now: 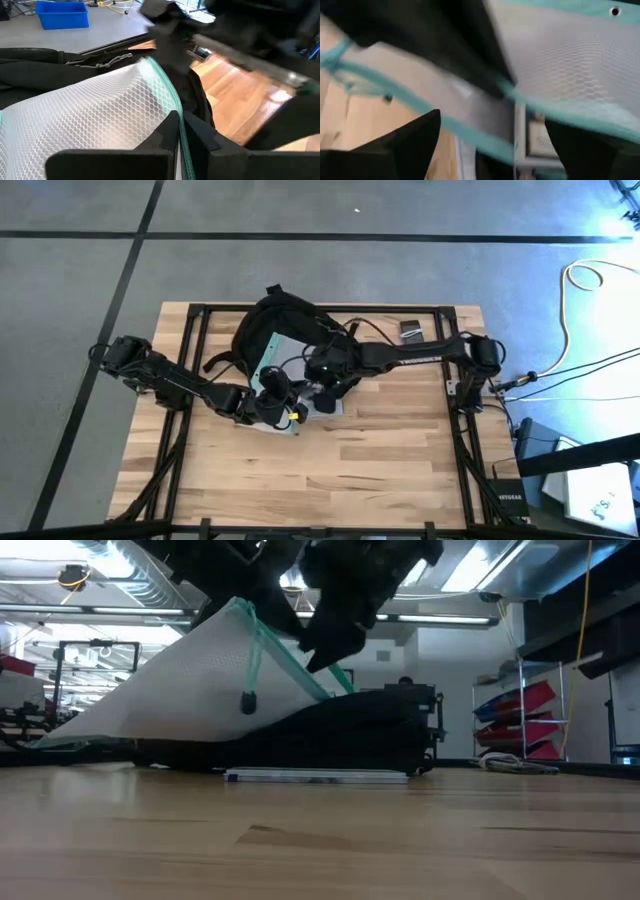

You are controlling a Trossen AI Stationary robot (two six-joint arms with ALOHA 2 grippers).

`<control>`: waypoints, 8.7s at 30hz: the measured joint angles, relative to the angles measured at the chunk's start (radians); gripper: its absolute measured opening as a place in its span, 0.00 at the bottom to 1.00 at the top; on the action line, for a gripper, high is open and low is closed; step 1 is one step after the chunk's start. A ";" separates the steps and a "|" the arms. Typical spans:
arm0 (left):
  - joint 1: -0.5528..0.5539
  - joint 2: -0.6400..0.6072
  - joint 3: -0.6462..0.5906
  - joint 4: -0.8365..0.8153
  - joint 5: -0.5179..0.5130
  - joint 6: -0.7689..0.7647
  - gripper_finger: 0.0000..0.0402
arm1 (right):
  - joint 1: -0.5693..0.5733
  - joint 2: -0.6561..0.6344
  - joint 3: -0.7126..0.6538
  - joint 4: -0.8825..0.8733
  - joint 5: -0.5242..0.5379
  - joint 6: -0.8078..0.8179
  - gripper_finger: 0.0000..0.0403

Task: Unpack backpack
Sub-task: Put the game card into the blue zip bag, then put the tin pencil case into the blue zip bag

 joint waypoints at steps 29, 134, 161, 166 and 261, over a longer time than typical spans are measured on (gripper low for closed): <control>0.000 -0.001 -0.001 -0.003 -0.004 -0.015 0.01 | 0.032 -0.059 -0.272 0.033 0.429 -0.079 0.02; 0.001 -0.001 -0.001 -0.006 -0.005 -0.016 0.01 | 0.318 -0.167 -0.583 0.484 0.229 0.018 0.11; 0.003 -0.001 -0.001 -0.005 -0.009 -0.015 0.01 | 0.165 0.002 -0.650 0.743 0.295 -0.049 0.80; 0.003 -0.001 -0.001 -0.004 -0.009 -0.015 0.01 | 0.135 0.012 -0.650 0.736 0.268 -0.022 0.77; 0.003 -0.001 -0.002 -0.004 -0.009 -0.015 0.01 | 0.376 -0.079 -0.373 0.055 0.248 0.263 0.59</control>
